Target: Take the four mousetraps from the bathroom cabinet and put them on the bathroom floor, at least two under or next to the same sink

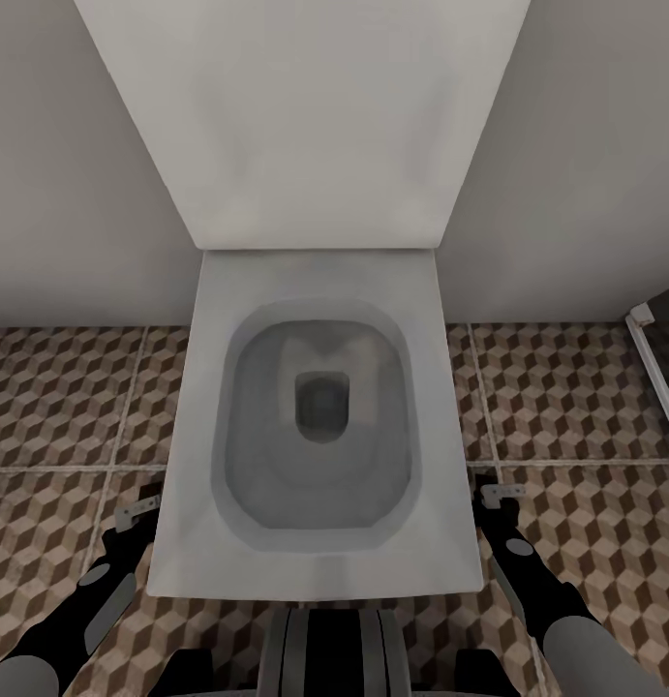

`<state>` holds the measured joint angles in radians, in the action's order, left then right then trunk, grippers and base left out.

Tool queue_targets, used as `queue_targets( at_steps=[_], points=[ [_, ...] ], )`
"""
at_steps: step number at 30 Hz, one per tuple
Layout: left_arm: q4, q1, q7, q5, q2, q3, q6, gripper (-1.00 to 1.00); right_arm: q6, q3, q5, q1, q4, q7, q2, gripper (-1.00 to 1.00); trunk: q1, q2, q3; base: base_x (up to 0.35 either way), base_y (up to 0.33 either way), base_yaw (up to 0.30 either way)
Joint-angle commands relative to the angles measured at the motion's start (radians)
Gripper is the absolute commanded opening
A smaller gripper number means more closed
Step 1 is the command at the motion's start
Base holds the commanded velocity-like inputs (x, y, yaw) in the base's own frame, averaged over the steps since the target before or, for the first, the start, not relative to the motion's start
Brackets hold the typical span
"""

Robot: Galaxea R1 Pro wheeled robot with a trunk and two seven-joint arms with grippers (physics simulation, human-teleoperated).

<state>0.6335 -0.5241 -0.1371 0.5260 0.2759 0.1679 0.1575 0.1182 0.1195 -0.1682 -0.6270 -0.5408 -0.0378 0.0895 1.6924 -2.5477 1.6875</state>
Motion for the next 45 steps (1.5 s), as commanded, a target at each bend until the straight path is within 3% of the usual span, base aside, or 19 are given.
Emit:
queue_targets(
  at_steps=[1, 23, 45],
  points=[
    [0.0, -0.001, -0.009, 0.008, 0.002, 0.008, 0.005, -1.0, 0.004, 0.003, -0.009, 0.0, 0.001, 0.001, -0.001, -1.0, 0.0, 0.0, 0.0, 0.0, 0.0, 0.0],
    [0.002, -0.001, -0.008, 0.009, 0.0, 0.013, 0.001, -1.0, 0.005, 0.003, -0.01, 0.0, 0.001, 0.0, -0.001, -1.0, 0.0, 0.0, 0.0, 0.0, 0.0, 0.0],
    [0.002, -0.001, -0.002, 0.008, 0.031, 0.009, 0.002, -1.0, 0.003, 0.004, -0.007, 0.0, 0.001, -0.001, -0.001, -1.0, 0.0, 0.0, 0.0, 0.0, 0.0, 0.0]
  ],
)
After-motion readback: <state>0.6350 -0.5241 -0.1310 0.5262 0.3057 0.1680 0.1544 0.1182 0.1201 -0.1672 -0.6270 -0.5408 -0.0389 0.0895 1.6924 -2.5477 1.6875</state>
